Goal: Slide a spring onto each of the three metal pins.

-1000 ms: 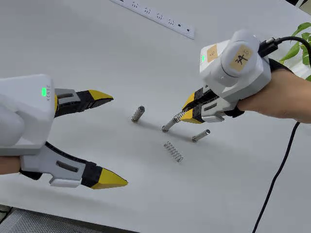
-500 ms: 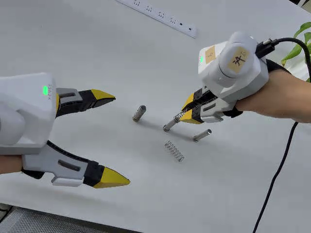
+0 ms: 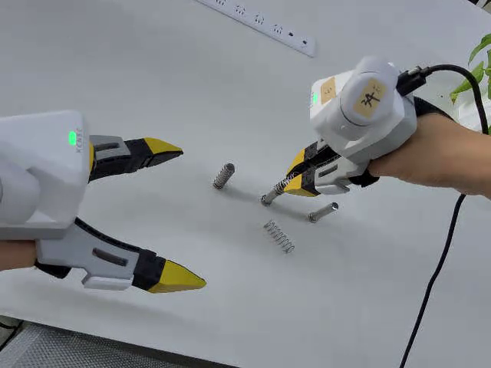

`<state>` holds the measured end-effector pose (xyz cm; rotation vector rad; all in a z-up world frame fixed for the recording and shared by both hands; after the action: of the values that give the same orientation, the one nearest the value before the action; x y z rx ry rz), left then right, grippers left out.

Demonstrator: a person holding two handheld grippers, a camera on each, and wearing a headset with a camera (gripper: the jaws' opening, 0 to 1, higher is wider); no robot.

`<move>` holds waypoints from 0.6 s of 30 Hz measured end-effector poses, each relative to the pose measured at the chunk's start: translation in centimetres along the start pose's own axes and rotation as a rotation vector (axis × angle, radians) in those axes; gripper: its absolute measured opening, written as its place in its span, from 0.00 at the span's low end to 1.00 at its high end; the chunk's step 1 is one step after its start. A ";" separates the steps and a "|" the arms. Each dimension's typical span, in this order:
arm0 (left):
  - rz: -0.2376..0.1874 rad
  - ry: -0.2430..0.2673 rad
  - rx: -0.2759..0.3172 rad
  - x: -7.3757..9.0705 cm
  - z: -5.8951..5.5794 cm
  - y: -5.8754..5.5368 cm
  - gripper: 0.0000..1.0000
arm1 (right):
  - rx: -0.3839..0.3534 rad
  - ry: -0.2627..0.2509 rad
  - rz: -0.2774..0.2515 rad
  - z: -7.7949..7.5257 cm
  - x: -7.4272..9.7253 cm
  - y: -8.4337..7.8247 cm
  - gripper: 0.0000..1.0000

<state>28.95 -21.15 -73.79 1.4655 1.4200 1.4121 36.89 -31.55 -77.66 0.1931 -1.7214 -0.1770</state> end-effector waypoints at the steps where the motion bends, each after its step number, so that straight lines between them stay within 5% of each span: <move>1: 0.000 0.000 0.001 0.0 0.0 0.0 0.91 | 0.000 0.000 0.000 0.0 -0.1 0.0 0.06; 18: -0.004 0.005 0.009 0.2 0.1 -0.3 0.90 | 0.016 0.011 0.010 -0.2 -2.3 -0.6 0.06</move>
<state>28.95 -20.89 -74.00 1.4649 1.4334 1.4097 37.43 -31.59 -79.93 0.1966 -1.7134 -0.1548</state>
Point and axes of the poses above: the centre of the closed fingertips' face, and the gripper's own axes: x roughly backward along the fingers, z roughly to its left, y roughly out of its top, the point moved 1 cm from there along x, roughly backward along the fingers, and after that the axes turned 12 degrees about -y, right-handed, at the moved point
